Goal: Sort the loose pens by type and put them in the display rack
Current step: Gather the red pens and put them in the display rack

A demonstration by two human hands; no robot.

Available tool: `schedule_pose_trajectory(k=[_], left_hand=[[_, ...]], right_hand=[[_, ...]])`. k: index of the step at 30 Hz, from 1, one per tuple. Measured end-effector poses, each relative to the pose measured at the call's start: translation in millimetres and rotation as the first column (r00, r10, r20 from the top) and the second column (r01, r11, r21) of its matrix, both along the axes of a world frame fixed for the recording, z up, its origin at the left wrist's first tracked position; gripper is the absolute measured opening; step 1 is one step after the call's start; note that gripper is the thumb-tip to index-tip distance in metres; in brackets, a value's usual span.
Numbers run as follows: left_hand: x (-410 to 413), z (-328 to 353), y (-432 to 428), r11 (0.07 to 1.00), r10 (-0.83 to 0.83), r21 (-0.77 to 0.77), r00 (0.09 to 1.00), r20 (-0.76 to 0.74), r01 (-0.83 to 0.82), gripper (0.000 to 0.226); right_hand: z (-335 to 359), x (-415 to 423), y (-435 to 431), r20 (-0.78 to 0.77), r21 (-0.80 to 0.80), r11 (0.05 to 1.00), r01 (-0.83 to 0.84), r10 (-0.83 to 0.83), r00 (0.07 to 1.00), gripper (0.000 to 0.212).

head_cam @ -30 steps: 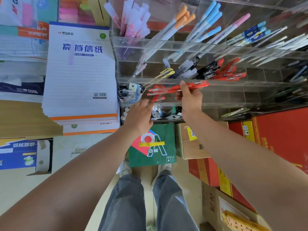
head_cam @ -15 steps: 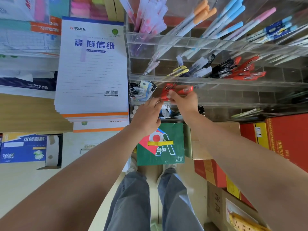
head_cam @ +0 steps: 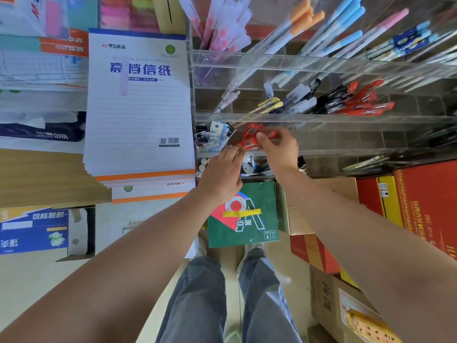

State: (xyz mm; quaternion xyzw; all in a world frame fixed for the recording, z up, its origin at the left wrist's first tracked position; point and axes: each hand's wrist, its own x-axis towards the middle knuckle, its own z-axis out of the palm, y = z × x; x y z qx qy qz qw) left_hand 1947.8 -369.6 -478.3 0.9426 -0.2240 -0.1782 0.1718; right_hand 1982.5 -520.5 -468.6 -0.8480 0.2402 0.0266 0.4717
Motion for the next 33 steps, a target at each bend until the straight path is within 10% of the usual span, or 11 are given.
schedule_pose_trajectory(k=[13, 22, 33], left_hand=[[-5.5, 2.4, -4.5, 0.998, 0.005, 0.067, 1.000, -0.025, -0.003, 0.071], [-35.3, 41.9, 6.4, 0.980, 0.200, -0.042, 0.970, 0.139, -0.196, 0.031], [-95.4, 101.3, 193.2, 0.794, 0.608, -0.127, 0.768, 0.202, -0.595, 0.015]], right_hand=[[-8.5, -17.6, -1.6, -0.005, -0.157, 0.976, -0.148, 0.149, 0.989, 0.022], [22.1, -37.9, 8.5, 0.115, -0.206, 0.919, -0.335, 0.362, 0.925, 0.011], [92.0, -60.7, 231.1, 0.286, -0.111, 0.711, -0.695, 0.692, 0.663, 0.012]])
